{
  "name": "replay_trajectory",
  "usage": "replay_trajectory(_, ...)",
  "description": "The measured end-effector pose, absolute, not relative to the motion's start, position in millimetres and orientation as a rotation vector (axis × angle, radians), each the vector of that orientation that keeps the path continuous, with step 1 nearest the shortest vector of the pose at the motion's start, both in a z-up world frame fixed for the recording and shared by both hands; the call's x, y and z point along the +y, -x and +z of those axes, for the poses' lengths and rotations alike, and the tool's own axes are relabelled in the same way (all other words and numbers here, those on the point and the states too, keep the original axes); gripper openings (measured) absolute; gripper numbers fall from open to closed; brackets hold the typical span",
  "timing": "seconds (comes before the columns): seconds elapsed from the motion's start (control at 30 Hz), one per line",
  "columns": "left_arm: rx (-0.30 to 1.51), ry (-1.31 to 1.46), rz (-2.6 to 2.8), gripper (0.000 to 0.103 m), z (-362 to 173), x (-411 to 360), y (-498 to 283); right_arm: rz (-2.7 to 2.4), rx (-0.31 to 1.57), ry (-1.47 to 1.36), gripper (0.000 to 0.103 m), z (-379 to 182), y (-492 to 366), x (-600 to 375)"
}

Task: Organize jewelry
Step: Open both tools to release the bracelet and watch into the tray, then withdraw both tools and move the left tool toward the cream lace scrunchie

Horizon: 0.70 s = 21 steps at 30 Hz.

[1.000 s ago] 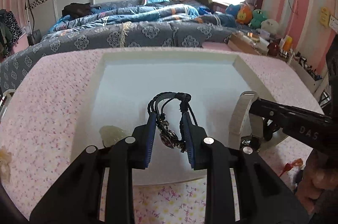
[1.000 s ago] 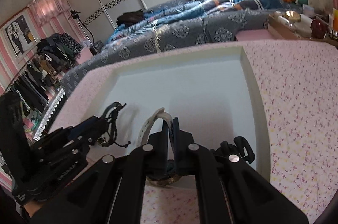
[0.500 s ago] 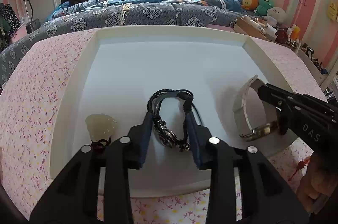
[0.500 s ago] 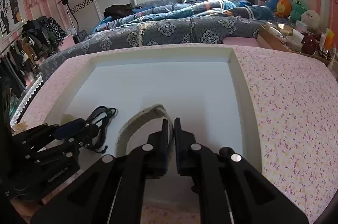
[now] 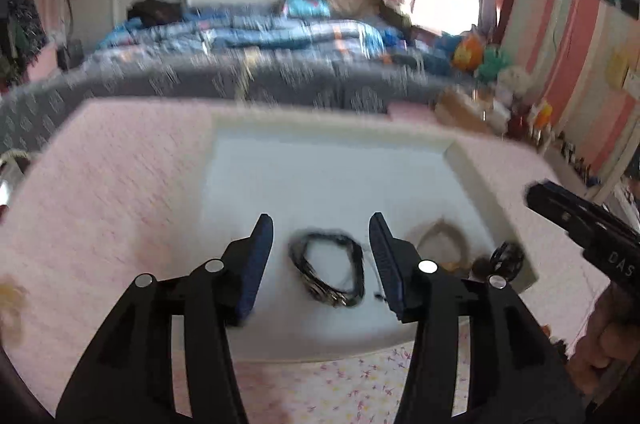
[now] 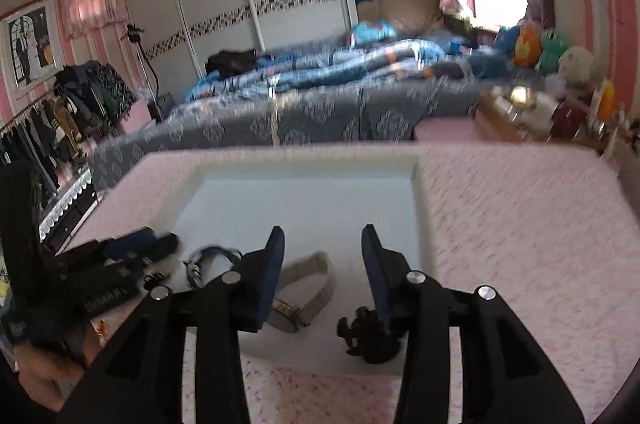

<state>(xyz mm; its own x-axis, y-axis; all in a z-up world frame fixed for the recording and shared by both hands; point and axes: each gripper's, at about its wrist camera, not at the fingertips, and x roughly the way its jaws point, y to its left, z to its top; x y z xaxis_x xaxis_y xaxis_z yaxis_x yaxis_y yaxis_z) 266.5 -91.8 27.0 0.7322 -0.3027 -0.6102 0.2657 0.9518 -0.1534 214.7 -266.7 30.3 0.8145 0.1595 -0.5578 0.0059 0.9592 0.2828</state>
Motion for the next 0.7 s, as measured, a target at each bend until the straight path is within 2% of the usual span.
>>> replay_trajectory(0.1,0.634,0.056,-0.273,0.058,58,-64,-250,0.074,0.577,-0.272,0.041,54,-185,-280)
replay_trajectory(0.17,0.578,0.026,-0.230,0.075,74,-43,-228,0.072,0.556,-0.230,0.047,66,-158,-286)
replay_trajectory(0.27,0.531,-0.024,-0.167,0.076,77,-19,-195,0.039,0.538,-0.185,0.053,63,-110,-296)
replay_trajectory(0.6,0.541,-0.084,-0.061,0.079,-2,26,-80,-0.090,0.654,-0.162,0.053,-11,-16,-305)
replay_trajectory(0.7,0.512,-0.061,-0.077,0.081,0,31,-69,-0.076,0.670,-0.139,0.053,-26,-8,-297)
